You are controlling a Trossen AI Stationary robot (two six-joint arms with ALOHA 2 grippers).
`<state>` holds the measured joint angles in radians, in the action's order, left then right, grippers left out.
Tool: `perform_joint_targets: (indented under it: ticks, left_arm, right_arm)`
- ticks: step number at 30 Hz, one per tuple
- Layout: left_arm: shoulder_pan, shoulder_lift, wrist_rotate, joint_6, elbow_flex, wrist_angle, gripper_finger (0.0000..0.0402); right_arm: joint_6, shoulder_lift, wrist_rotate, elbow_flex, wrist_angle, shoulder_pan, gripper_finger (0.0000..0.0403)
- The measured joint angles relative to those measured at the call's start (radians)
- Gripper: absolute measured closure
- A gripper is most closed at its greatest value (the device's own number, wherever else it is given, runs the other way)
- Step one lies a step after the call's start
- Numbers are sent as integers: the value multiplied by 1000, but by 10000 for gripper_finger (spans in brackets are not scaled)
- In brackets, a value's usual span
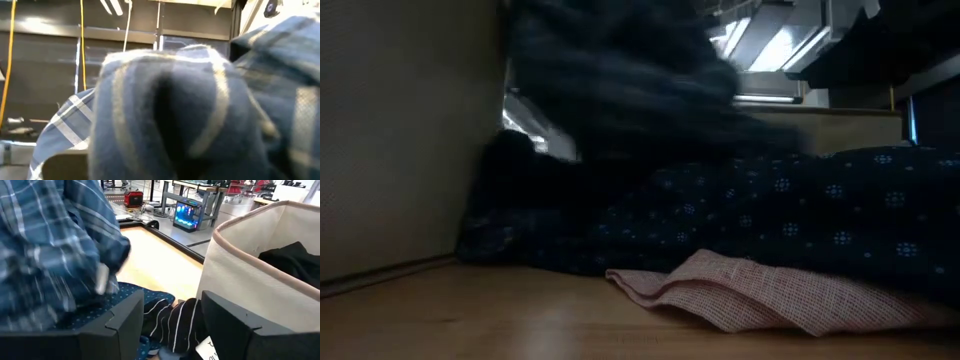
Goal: Sort clothes
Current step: Put the blue pants into the bottom laundry organizer
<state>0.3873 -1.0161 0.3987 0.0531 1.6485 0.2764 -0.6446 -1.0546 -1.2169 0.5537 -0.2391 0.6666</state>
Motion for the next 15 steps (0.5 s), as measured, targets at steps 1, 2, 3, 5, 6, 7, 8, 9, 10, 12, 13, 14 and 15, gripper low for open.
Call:
perform_joint_targets:
  ticks: [1, 2, 3, 5, 6, 7, 8, 9, 10, 12, 13, 14, 15]
  left_arm:
    - [17, 0, 12, -11, 23, 22, 400]
    - [33, 0, 17, -21, 42, 45, 399]
    - [48, 0, 18, -37, 58, 71, 398]
    - [75, 2, 21, -90, 81, 143, 397]
    - [86, 2, 27, -123, 88, 192, 397]
    - [95, 2, 34, -157, 90, 240, 398]
    - [104, 1, 37, -197, 90, 291, 399]
    - [111, -1, 39, -244, 89, 350, 400]
    - [119, -9, 39, -292, 89, 414, 400]
    - [135, -26, 38, -384, 89, 560, 399]
    - [144, -37, 37, -429, 87, 638, 398]
    - [154, -50, 36, -479, 84, 715, 398]
    - [162, -62, 35, -535, 75, 776, 398]
  right_arm:
    - [0, 0, -3, 0, 0, 0, 201]
    - [-1, 0, -3, 0, 0, 0, 201]
    - [-2, -1, -3, 0, 0, 0, 201]
    - [-3, -4, -3, 0, 1, 0, 201]
    - [-3, -4, 0, 0, 1, 0, 201]
    - [-4, -6, 5, 0, 2, 0, 201]
    - [-4, -9, 6, 0, 3, 0, 201]
    - [-4, -11, 6, 0, 0, 0, 201]
    - [-4, -12, 6, -1, 2, 0, 201]
    - [-5, -16, 5, -6, 8, 0, 201]
    - [-4, -17, 5, -11, 4, 0, 201]
    - [-4, -17, 7, -17, 3, 0, 201]
    - [-5, -17, 16, -22, 4, 0, 201]
